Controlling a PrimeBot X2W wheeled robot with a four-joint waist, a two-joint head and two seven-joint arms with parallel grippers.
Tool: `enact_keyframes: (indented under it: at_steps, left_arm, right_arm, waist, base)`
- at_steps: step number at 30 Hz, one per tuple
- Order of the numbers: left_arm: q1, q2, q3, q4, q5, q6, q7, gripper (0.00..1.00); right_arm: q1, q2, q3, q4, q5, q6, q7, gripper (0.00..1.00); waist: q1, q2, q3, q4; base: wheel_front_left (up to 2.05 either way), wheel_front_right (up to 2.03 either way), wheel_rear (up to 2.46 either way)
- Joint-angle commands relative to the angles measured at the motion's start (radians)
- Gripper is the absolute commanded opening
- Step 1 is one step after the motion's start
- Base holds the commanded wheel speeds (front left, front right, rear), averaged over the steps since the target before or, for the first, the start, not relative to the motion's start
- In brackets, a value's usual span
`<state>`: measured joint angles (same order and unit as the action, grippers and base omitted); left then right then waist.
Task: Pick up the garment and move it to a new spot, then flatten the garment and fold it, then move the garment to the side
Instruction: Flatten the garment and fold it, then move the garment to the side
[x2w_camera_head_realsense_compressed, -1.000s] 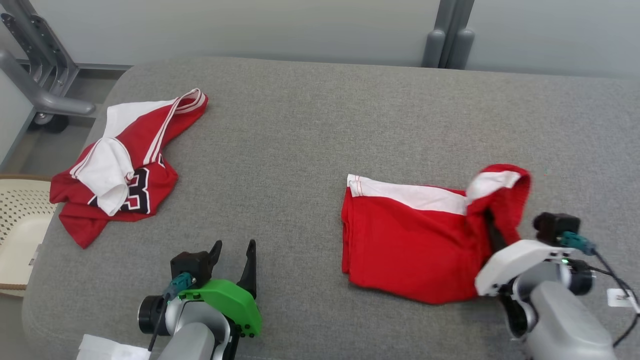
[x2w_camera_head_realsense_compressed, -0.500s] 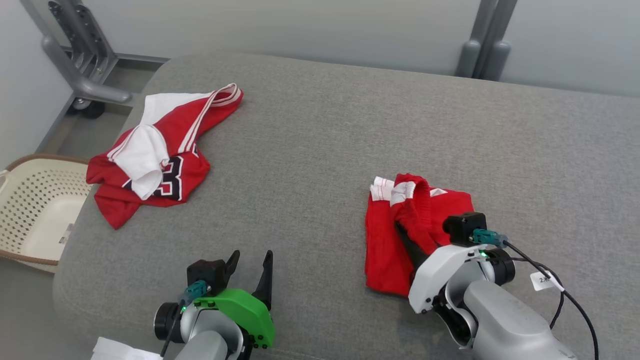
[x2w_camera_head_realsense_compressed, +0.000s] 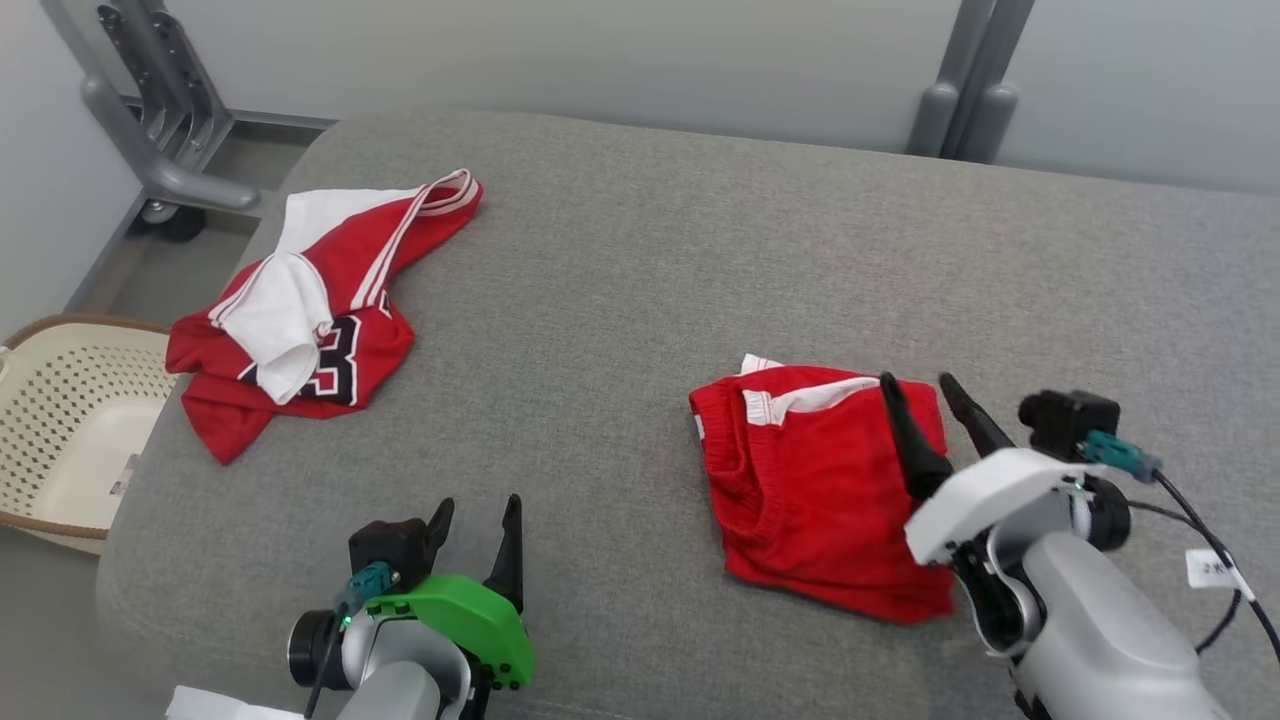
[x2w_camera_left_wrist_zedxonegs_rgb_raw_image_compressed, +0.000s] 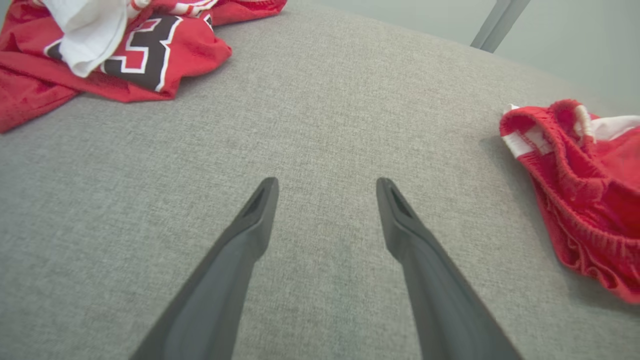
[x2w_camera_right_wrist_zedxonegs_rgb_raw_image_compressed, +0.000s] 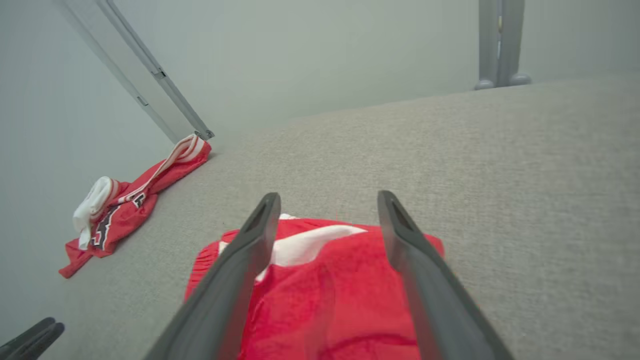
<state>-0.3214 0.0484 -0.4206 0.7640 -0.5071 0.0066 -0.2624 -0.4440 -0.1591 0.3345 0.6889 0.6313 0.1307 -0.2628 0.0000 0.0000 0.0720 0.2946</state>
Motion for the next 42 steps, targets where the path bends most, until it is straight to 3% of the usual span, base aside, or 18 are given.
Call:
enact_keyframes:
  at_steps: [1, 7, 16, 17, 19, 24, 29, 42]
  left_arm:
    - [0.01, 0.004, 0.0, -0.007, 0.004, 0.0, -0.004, 1.0]
    - [0.008, 0.004, -0.009, -0.019, 0.008, 0.001, -0.004, 1.0]
    - [-0.006, 0.004, -0.014, -0.035, 0.03, 0.001, -0.004, 1.0]
    - [-0.006, 0.004, -0.015, -0.036, 0.032, 0.0, -0.004, 1.0]
    - [-0.004, 0.004, -0.016, -0.039, 0.034, 0.001, -0.004, 1.0]
    - [-0.006, 0.004, -0.031, -0.058, 0.059, 0.001, -0.004, 1.0]
    - [-0.005, 0.004, -0.03, -0.084, 0.102, 0.005, -0.004, 1.0]
    - [0.0, 0.004, -0.036, -0.151, 0.137, -0.007, -0.002, 1.0]
  right_arm:
    - [0.021, -0.003, -0.019, 0.014, -0.02, 0.0, -0.002, 1.0]
    - [0.064, 0.019, -0.06, 0.105, -0.042, 0.0, -0.002, 1.0]
    - [0.027, 0.054, -0.033, 0.213, -0.02, 0.0, -0.002, 1.0]
    - [0.023, 0.058, -0.02, 0.226, -0.018, 0.0, -0.002, 0.93]
    - [0.015, 0.063, -0.001, 0.248, -0.005, 0.0, -0.001, 0.0]
    - [-0.014, 0.027, -0.009, 0.249, -0.017, -0.001, -0.001, 0.0]
    - [-0.015, 0.013, -0.055, 0.231, -0.058, 0.0, -0.001, 0.0]
    - [0.013, 0.026, -0.055, 0.223, -0.112, -0.001, -0.001, 0.0]
  waist:
    - [0.0, 0.0, 0.004, -0.016]
    - [0.0, 0.0, 0.01, -0.02]
    - [0.0, 0.0, 0.018, 0.013]
    - [0.0, 0.0, 0.018, 0.017]
    - [0.0, 0.0, 0.017, 0.021]
    - [0.0, 0.0, 0.015, 0.01]
    - [0.0, 0.0, 0.005, -0.064]
    - [0.0, 0.0, -0.009, -0.465]
  base:
    - [0.0, 0.0, 0.0]
    - [0.0, 0.0, 0.0]
    - [0.0, 0.0, 0.0]
    - [0.0, 0.0, 0.0]
    - [0.0, 0.0, 0.0]
    - [0.0, 0.0, 0.0]
    - [0.0, 0.0, 0.0]
    - [0.0, 0.0, 0.0]
